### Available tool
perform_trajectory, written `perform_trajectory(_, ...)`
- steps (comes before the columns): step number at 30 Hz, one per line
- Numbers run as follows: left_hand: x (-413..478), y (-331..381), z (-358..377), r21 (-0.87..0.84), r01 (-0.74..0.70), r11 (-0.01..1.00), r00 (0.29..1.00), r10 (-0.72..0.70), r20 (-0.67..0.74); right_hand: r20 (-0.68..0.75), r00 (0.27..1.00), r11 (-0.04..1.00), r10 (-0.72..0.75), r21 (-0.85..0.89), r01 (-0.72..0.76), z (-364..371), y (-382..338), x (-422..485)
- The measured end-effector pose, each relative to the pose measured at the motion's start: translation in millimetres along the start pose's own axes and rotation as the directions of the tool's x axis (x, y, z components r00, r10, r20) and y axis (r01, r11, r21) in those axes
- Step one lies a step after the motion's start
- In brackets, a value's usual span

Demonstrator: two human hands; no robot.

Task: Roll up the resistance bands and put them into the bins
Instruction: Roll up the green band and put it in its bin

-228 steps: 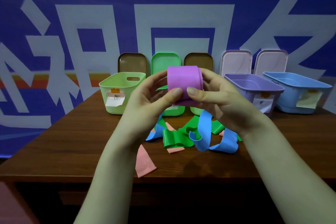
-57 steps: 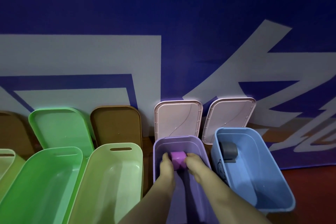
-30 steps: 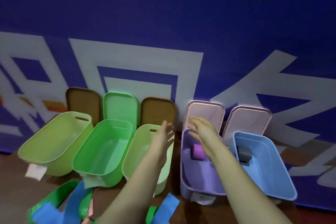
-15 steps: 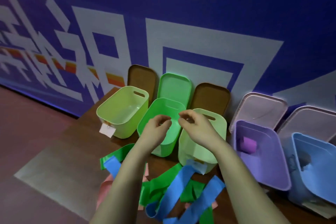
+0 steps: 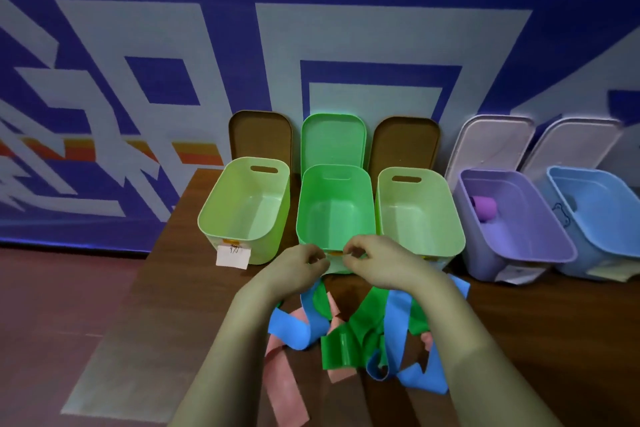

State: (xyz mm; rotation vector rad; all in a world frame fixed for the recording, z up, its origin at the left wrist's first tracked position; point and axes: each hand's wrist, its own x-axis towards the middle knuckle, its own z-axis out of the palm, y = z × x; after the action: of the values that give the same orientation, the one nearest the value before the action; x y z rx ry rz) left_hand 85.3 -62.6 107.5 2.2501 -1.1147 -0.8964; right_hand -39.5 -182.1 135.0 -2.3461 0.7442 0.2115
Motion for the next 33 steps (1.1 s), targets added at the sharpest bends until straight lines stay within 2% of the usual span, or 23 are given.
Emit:
perform_trajectory(4, 1, -17, 10, 0.053, -0.011, 0.999, 0.999, 0.009, 0.043, 0.099, 0.994, 0.998, 0.045, -0.058, -0.039, 15, 4, -1)
perform_trajectory(7, 2, -25, 21, 0.038, -0.027, 0.999, 0.998, 0.025, 0.051, 0.120, 0.991, 0.995, 0.052, -0.093, -0.041, 29, 14, 1)
perform_trajectory(11, 9, -31, 42, 0.060, -0.113, 0.992, 0.994, 0.112, 0.016, 0.149, 0.987, 0.991, 0.063, -0.126, -0.044, 48, 35, 4)
perform_trajectory(18, 29, -54, 93, 0.284, -0.177, 0.942, 0.984, 0.172, 0.044, 0.101, 0.995, 0.962, 0.009, -0.273, 0.019, 83, 85, 6)
perform_trajectory(23, 27, -69, 122, 0.362, -0.232, 0.903, 0.973, 0.223, 0.068, 0.067, 0.991, 0.937, -0.117, -0.324, 0.133, 111, 112, 9)
perform_trajectory(29, 14, -71, 141, 0.488, -0.277, 0.828, 0.960, 0.264, 0.096, 0.055, 0.980, 0.909, -0.192, -0.366, 0.198, 136, 126, 11)
perform_trajectory(33, 5, -75, 155, 0.599, -0.302, 0.741, 0.935, 0.353, 0.035, 0.050, 0.977, 0.883, -0.209, -0.419, 0.211, 154, 129, 5)
